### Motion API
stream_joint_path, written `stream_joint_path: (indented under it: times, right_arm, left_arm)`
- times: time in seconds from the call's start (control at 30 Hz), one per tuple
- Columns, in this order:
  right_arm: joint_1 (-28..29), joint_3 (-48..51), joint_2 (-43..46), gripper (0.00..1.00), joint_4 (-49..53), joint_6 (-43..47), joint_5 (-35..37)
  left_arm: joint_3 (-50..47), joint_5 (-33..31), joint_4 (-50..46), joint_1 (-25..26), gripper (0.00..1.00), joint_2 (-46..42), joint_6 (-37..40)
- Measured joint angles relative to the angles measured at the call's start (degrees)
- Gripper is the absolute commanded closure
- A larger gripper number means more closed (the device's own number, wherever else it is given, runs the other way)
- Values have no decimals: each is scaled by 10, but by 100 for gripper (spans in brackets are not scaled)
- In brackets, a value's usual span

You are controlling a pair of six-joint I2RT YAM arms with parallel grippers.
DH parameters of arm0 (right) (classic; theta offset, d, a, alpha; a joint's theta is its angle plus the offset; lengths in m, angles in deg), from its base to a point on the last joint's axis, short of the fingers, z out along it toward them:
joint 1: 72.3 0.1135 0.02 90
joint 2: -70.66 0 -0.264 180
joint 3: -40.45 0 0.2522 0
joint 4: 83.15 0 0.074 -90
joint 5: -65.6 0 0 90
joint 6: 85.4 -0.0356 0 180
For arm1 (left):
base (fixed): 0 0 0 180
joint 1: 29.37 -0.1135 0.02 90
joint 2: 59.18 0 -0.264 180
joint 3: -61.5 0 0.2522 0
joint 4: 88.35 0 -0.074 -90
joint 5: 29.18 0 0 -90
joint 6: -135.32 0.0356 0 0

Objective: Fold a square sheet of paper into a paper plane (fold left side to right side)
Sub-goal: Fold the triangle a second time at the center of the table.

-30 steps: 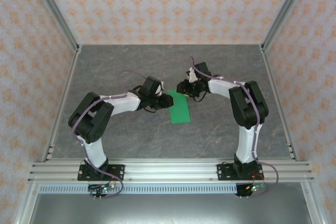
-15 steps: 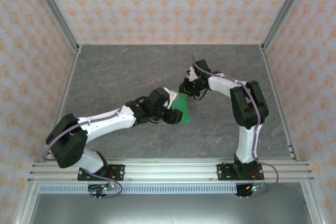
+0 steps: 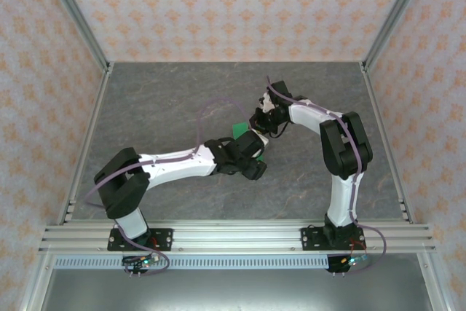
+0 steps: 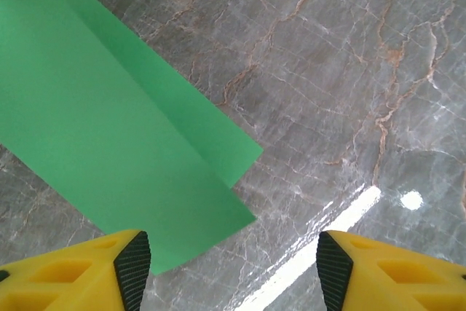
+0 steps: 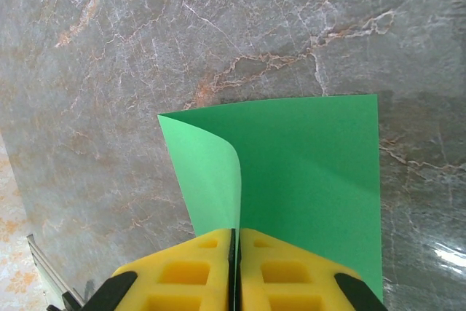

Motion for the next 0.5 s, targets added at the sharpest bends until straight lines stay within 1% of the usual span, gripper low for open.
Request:
stream_joint_path:
  times: [0.33,0.5]
  right_arm:
    - [0,0,0,88,2,-2,0]
    - [0,0,0,88,4,-4,0]
  left_arm:
    - [40,-54,-34,16,32,42,1]
    - [62,-84,-43,29,33,72,7]
